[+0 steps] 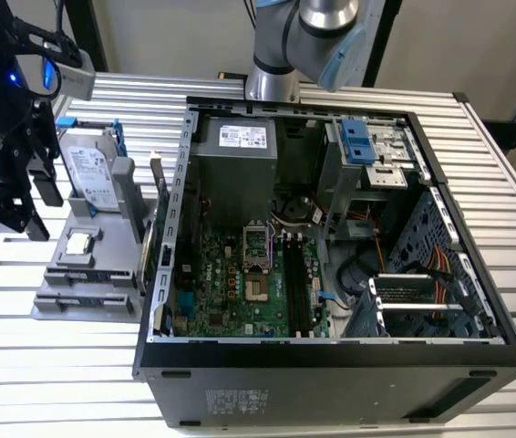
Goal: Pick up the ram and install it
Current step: 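Pick up the ram and move it above insertion slot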
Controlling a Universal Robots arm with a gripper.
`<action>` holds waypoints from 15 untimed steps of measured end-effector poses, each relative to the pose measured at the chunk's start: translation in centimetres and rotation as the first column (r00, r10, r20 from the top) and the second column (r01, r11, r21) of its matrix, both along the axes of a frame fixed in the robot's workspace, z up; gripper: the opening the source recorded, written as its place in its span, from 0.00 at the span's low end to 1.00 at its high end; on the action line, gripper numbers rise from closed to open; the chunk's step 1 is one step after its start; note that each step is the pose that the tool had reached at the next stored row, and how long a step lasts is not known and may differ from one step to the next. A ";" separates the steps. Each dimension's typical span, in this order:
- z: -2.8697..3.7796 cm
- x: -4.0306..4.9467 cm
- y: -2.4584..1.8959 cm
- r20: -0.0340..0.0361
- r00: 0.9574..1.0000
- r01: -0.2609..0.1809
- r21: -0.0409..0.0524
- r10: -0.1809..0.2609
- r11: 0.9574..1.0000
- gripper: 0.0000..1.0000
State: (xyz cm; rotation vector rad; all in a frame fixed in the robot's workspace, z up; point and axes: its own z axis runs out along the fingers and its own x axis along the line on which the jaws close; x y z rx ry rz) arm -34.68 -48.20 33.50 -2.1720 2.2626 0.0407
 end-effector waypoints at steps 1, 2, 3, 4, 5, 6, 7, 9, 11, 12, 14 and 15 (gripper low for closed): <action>-0.03 0.00 0.00 0.000 1.000 -0.001 0.000 0.001 1.000 1.00; -0.07 0.00 0.00 0.000 1.000 -0.004 0.000 0.004 1.000 1.00; -0.09 0.00 0.00 0.000 1.000 -0.007 0.000 0.007 1.000 1.00; -0.12 -0.01 0.00 0.000 1.000 -0.010 0.000 0.010 1.000 1.00; -0.15 -0.01 0.00 0.000 1.000 -0.012 0.000 0.012 1.000 1.00; -0.18 -0.01 0.00 0.000 1.000 -0.014 0.000 0.014 1.000 1.00; -0.21 -0.02 0.00 0.000 1.000 -0.014 0.000 0.014 1.000 1.00; -0.27 -0.03 0.00 0.000 1.000 -0.014 0.000 0.014 1.000 1.00; -0.34 -0.04 0.00 0.000 1.000 -0.014 0.000 0.014 1.000 1.00; -0.39 -0.05 0.00 0.000 1.000 -0.014 0.000 0.014 1.000 1.00; -0.49 -0.06 0.00 0.000 1.000 -0.013 0.000 0.013 1.000 1.00; -0.51 -0.07 0.00 0.000 1.000 -0.011 0.000 0.011 1.000 1.00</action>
